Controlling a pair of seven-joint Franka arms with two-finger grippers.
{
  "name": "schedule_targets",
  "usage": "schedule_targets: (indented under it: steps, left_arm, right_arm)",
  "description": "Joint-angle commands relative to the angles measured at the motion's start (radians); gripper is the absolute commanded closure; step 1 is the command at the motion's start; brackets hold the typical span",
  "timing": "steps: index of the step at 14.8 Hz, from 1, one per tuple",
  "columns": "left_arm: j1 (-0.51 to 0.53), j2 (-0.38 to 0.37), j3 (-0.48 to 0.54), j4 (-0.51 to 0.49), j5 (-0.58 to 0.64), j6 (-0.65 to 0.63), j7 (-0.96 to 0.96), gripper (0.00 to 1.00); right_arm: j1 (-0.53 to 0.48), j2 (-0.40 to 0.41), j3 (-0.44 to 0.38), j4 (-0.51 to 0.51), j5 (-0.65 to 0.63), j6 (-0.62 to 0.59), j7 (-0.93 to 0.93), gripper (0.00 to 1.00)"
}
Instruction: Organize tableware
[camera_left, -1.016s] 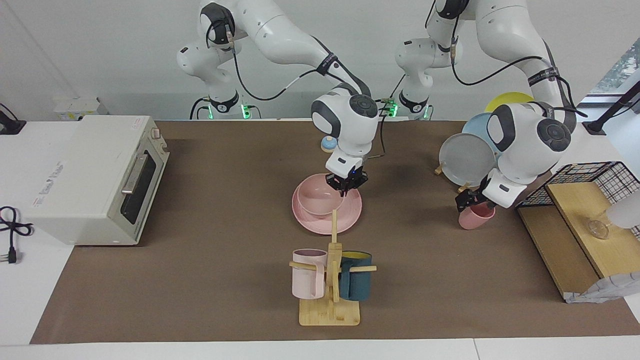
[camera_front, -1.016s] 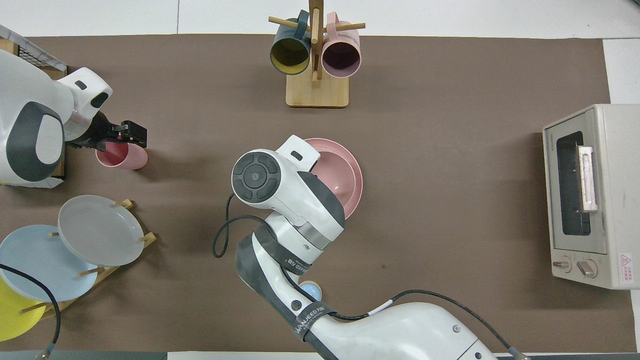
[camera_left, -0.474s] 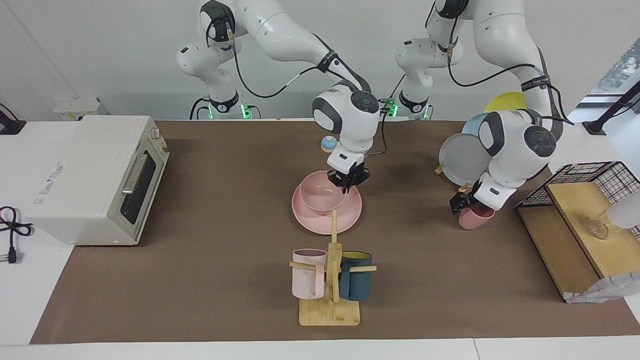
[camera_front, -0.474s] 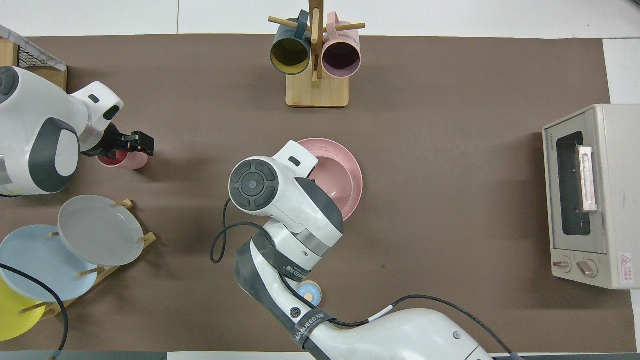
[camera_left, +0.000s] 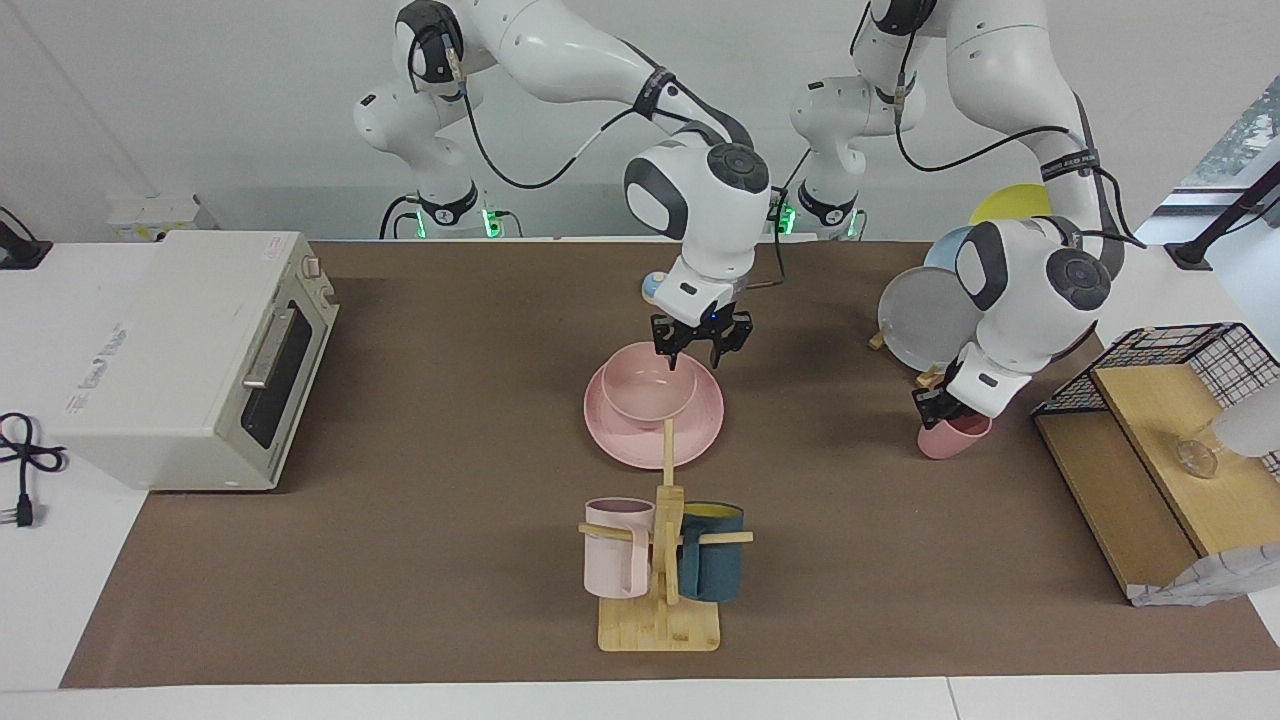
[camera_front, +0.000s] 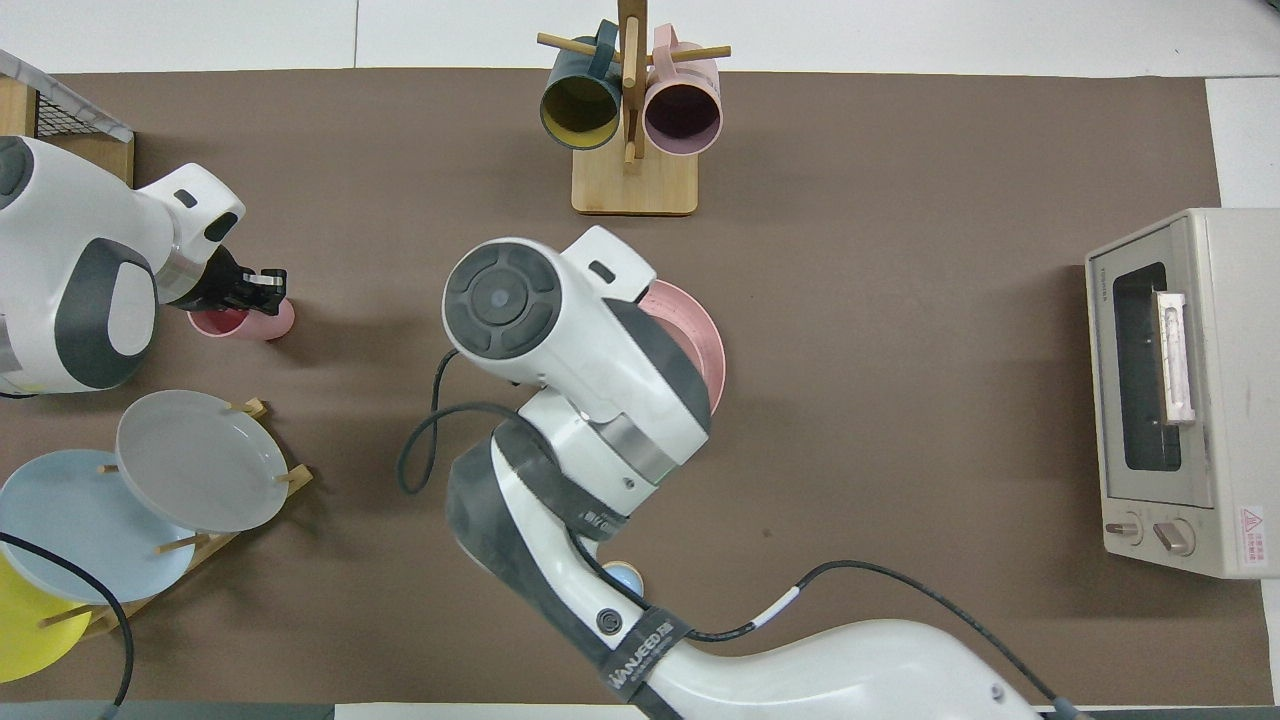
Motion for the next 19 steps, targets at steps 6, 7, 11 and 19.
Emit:
schedule_targets:
  steps: [6,7,11,19]
  left_arm:
    - [-0.06,-0.002,0.006,0.244,-0.002,-0.252,-0.071,1.0]
    - [-0.074,0.002,0.004,0.295,-0.021,-0.296,-0.129,1.0]
    - [-0.21,0.077,0.001,0.513,-0.029,-0.472,-0.384,1.0]
    - [-0.532,0.117,0.0,0.605,-0.033,-0.394,-0.91,1.0]
  right_arm:
    - [-0.427,-0.287,0.017,-0.034,0.044,-0.308,-0.535,0.0]
    - [-0.462,-0.321,0.017,-0.043,0.044,-0.336,-0.558,0.0]
    - [-0.57,-0.459,0.007,-0.173,0.04,-0.355,-0.636,0.0]
    - [-0.638,-0.539,-0.012,-0.321,-0.002,-0.286,-0.802,0.0]
